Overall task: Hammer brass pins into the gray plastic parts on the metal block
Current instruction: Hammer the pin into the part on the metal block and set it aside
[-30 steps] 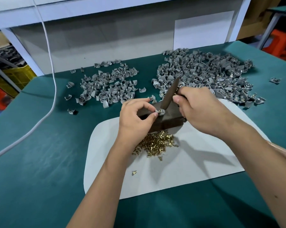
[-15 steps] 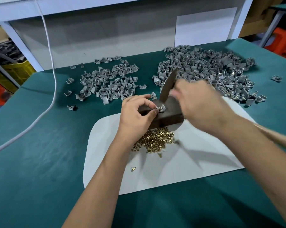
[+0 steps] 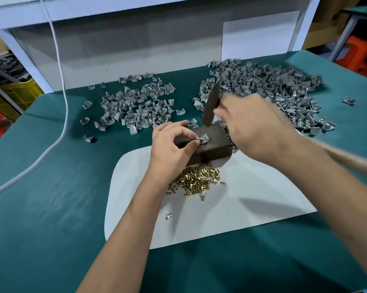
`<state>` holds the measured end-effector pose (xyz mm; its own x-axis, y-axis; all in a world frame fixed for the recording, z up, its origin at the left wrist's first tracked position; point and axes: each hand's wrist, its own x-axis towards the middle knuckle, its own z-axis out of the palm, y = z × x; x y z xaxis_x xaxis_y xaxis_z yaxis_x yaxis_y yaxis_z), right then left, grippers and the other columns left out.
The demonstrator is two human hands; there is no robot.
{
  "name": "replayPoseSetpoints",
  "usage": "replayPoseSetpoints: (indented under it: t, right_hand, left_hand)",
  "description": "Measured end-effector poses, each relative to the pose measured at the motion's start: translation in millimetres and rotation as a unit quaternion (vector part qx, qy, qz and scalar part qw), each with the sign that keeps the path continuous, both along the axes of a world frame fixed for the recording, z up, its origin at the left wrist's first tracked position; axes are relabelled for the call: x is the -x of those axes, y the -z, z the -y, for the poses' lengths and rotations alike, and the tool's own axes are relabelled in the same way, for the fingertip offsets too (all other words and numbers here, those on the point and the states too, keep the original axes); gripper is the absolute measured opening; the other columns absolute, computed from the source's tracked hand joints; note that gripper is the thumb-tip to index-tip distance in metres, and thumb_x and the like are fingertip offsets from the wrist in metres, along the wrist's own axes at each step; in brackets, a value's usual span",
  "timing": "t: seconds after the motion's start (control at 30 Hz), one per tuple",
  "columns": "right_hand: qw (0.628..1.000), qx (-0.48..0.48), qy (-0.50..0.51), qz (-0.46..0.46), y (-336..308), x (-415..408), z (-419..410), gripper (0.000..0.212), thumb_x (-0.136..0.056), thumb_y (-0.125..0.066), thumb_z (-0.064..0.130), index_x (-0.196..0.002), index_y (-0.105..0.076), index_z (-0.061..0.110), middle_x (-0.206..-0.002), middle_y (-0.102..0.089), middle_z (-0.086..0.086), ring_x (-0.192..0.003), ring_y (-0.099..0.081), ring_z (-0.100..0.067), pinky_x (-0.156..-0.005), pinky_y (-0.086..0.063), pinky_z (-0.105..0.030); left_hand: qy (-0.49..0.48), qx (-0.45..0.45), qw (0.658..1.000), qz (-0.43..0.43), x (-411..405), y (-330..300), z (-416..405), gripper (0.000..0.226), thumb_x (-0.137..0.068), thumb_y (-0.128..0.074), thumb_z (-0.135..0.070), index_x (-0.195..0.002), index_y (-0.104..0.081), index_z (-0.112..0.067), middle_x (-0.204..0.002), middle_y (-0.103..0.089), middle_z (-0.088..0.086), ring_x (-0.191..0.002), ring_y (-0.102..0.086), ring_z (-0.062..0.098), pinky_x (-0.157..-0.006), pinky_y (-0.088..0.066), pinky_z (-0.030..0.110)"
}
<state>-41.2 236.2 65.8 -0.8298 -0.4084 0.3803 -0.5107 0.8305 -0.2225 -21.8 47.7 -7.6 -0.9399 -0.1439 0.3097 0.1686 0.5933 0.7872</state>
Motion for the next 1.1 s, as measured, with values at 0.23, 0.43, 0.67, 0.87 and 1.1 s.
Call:
replayPoseSetpoints:
  t: [0.23,0.43,0.67,0.87,1.1]
  right_hand:
    - [0.997,-0.058,0.011,0.04,1,3,3,0.023,-0.108,-0.037,0.04,-0.1,-0.051,0.025,-0.067,-0.041,0.003,-0.067,-0.046,-0.033,-0.062,-0.039,-0.039]
    - [0.996,-0.066,0.006,0.061,13,-3,12,0.022,-0.109,-0.035,0.038,-0.098,-0.045,0.021,-0.066,-0.041,0.002,-0.062,-0.045,-0.029,-0.061,-0.038,-0.039]
    - [1.0,-0.028,-0.009,0.008,10,0,10,0.023,-0.108,-0.036,0.039,-0.095,-0.044,0.021,-0.062,-0.037,0.005,-0.053,-0.039,-0.024,-0.057,-0.036,-0.038]
    - [0.998,-0.037,0.007,0.05,9,4,-5,0.023,-0.105,-0.043,0.045,-0.102,-0.058,0.028,-0.074,-0.052,0.001,-0.072,-0.051,-0.029,-0.064,-0.038,-0.036]
    - [0.979,-0.002,0.169,0.111,17,9,-62,0.027,-0.093,-0.069,0.037,-0.072,-0.061,0.053,-0.075,-0.068,0.009,-0.065,-0.058,-0.021,-0.054,-0.035,-0.028]
  left_hand:
    - [-0.001,0.015,1.0,-0.011,-1,-1,0,0.019,-0.084,-0.083,-0.016,-0.079,-0.071,-0.031,-0.116,-0.064,-0.013,-0.133,-0.044,0.016,-0.116,-0.026,0.036]
    - [0.002,0.015,1.0,-0.008,-1,-2,0,0.02,-0.083,-0.082,-0.015,-0.08,-0.071,-0.031,-0.125,-0.067,-0.006,-0.134,-0.044,0.018,-0.116,-0.026,0.037]
    - [-0.005,0.013,1.0,-0.01,0,-1,1,0.02,-0.083,-0.082,-0.014,-0.079,-0.071,-0.03,-0.122,-0.066,-0.01,-0.134,-0.045,0.016,-0.117,-0.026,0.036]
    - [-0.007,-0.002,1.0,0.0,-3,1,0,0.015,-0.085,-0.081,-0.016,-0.082,-0.074,-0.028,-0.131,-0.065,-0.008,-0.132,-0.035,0.002,-0.105,-0.016,0.007]
    - [0.018,-0.096,0.994,0.05,-5,2,-2,0.014,-0.091,-0.074,-0.011,-0.083,-0.075,-0.023,-0.142,-0.058,-0.009,-0.147,-0.026,0.014,-0.114,-0.015,0.027]
